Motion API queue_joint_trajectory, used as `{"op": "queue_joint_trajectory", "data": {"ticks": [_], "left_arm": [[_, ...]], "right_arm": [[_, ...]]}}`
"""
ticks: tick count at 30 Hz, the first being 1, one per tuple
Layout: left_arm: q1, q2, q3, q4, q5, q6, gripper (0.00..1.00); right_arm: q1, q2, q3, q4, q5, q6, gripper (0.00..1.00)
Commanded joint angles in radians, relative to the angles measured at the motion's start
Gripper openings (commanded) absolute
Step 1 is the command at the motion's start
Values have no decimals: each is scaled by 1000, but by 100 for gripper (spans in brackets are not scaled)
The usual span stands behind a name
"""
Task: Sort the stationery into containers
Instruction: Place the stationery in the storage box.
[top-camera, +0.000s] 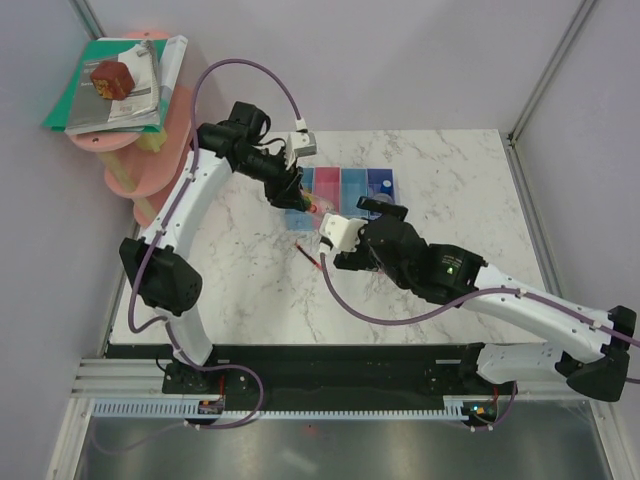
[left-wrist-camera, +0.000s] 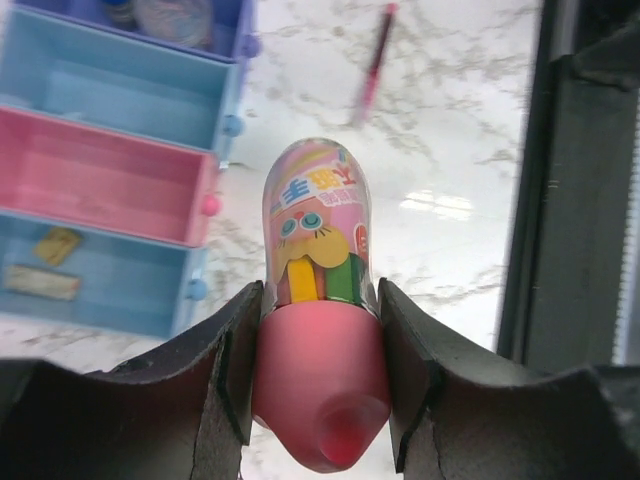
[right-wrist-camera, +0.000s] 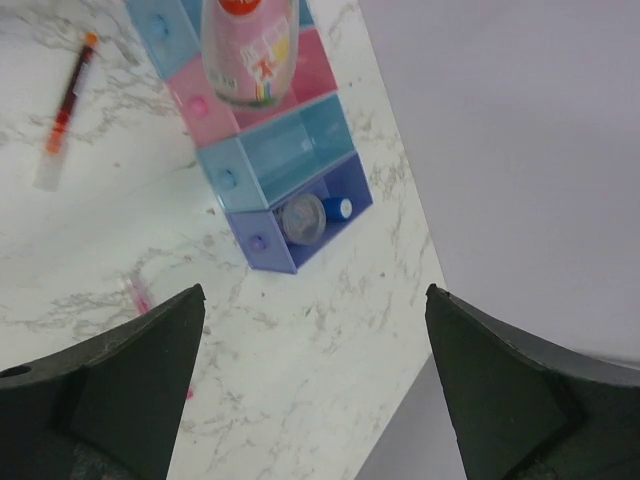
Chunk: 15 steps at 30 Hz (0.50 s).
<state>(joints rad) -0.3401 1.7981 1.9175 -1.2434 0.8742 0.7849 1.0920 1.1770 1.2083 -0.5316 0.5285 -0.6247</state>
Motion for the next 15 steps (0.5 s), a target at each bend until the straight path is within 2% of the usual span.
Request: {"op": "queue_joint_trajectory", "data": {"ticks": [1,7,12,15], "left_arm": [[-17,75,154,125,-230,31,2],[-74,231,386,263,-460,85,2],[-135,316,405,389,-625,255,2],[-149,345,394,444,-673,333,2]], "right_arm": [[-102,-2,-36,-21,60,17,98],[-222,29,-58,-2,96,55,98],[-302,38,-72,10,85,71,98],[-363,39,-73,15,79,95,98]]}}
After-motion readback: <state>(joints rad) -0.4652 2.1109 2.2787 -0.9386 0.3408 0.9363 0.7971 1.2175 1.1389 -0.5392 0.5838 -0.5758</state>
